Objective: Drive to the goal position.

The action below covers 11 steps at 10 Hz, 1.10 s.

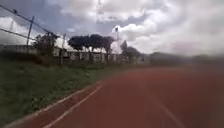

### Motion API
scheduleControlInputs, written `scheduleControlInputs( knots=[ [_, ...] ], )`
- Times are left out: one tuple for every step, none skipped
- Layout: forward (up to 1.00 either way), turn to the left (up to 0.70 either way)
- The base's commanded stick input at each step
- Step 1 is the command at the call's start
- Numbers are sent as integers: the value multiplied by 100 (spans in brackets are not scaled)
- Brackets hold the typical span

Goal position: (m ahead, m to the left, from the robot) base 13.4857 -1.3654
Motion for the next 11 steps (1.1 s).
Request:
scheduleControlInputs(
  knots=[
    [100, -36],
    [100, -36],
    [100, -36],
    [100, -36],
    [100, -36],
    [100, -36],
    [100, -11],
    [100, 0],
    [100, 0],
    [100, 0],
    [100, 0]
  ],
)
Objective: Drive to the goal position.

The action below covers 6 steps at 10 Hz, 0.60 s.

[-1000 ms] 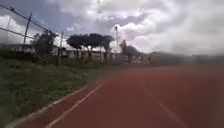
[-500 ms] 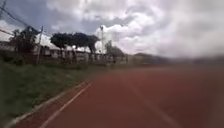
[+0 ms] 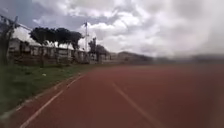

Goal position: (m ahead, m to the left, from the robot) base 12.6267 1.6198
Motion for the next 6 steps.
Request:
scheduleControlInputs(
  knots=[
    [100, 0],
    [100, 0],
    [100, 0],
    [100, 0],
    [100, 0],
    [100, 0]
  ],
)
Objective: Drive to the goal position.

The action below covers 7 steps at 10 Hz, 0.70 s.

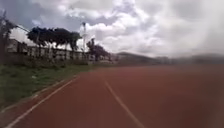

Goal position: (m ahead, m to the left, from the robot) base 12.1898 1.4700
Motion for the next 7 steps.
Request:
scheduleControlInputs(
  knots=[
    [100, 0],
    [100, 0],
    [100, 0],
    [100, 0],
    [100, 7],
    [100, 29],
    [100, 40]
  ],
)
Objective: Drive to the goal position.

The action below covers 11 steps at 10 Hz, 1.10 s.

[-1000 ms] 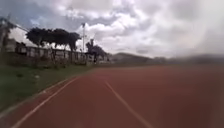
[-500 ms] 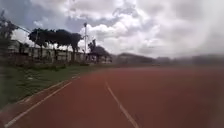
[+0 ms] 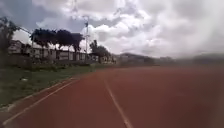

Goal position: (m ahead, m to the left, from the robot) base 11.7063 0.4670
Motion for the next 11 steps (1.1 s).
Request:
scheduleControlInputs(
  knots=[
    [100, 34],
    [100, 9],
    [100, 0],
    [100, 0],
    [100, 0],
    [100, 0],
    [100, 0],
    [100, 0],
    [100, 0],
    [100, 0],
    [100, 0]
  ],
)
